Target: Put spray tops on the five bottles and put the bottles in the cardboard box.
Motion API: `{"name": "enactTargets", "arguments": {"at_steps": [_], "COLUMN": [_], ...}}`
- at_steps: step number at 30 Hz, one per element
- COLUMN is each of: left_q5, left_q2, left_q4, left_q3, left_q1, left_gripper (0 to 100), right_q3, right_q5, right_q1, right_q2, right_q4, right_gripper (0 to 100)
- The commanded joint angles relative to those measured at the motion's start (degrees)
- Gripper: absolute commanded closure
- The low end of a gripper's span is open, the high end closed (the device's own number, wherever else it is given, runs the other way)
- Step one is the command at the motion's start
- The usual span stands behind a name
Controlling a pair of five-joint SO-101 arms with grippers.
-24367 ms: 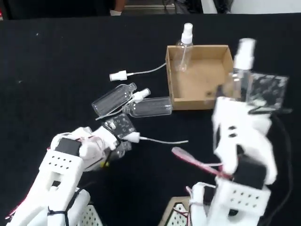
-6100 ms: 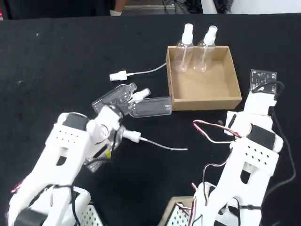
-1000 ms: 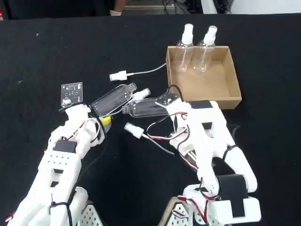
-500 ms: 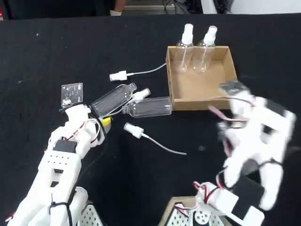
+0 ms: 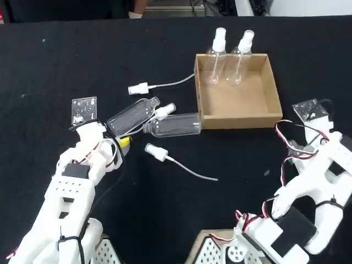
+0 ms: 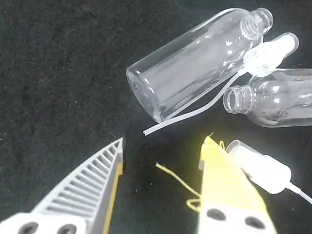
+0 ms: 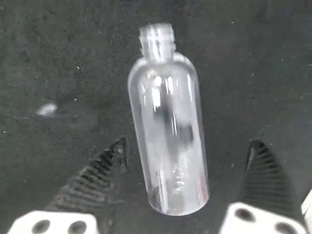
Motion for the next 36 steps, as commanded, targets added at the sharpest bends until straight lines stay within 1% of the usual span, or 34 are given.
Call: {"name": "enactTargets", "arguments": {"at_steps": [1,5,8,12,15,19,22,25,33,34,36], "left_q5": [0.18,0.18,0.18,0.18,0.09,0.09,0.09,0.09,0.09,0.09,0.09], "left_q2": [-1.23,-1.23,-1.23,-1.23,-1.23,-1.23,-1.23,-1.23,-1.23,-1.23,-1.23], "left_q4": [0.35,0.35,0.35,0.35,0.35,0.35,0.35,0.35,0.35,0.35,0.35], "left_q3": [-0.66,-0.66,-0.66,-0.66,-0.66,-0.66,-0.66,-0.66,-0.75,-0.75,-0.75], "left_q1": [-0.66,-0.66,-0.66,-0.66,-0.66,-0.66,-0.66,-0.66,-0.66,-0.66,-0.66], "left_gripper": [76,76,76,76,76,76,76,76,76,76,76], "right_q3": [-1.27,-2.77,-2.77,-3.03,-2.68,-2.51,-0.92,-0.57,-4.97,-5.67,-6.90], "right_q5": [0.88,0.97,0.97,0.97,0.97,2.02,4.40,4.40,4.40,4.40,4.31], "right_q1": [1.14,0.62,-1.58,-4.22,-5.89,-5.71,-4.57,-3.69,-2.29,-2.29,-2.29], "right_q2": [0.31,0.31,0.31,0.31,0.31,0.40,2.51,7.16,16.57,17.01,17.63], "right_q4": [-1.76,-1.14,-1.05,3.16,4.13,2.37,-1.67,-5.80,-6.51,-6.51,-6.42], "right_gripper": [66.0,65.9,65.8,65.8,65.8,66.0,66.1,66.2,66.3,67.1,74.0]}}
